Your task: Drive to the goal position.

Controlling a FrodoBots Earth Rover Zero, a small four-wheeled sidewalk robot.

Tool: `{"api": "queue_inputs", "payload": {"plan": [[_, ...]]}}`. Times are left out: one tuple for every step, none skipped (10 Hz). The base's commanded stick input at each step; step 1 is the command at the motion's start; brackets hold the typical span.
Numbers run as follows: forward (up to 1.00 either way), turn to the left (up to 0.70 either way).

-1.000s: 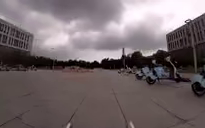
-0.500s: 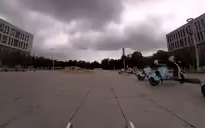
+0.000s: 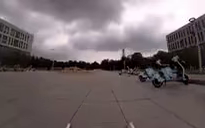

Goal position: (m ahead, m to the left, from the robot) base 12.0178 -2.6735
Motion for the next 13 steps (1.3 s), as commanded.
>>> {"api": "queue_inputs", "payload": {"plan": [[0.30,0.01],[0.50,0.01],[0.50,0.01],[0.50,0.01],[0.50,0.01],[0.50,0.01],[0.50,0.01],[0.50,0.01],[0.50,0.01],[0.50,0.01],[0.50,0.01],[0.50,0.01],[0.50,0.01]]}}
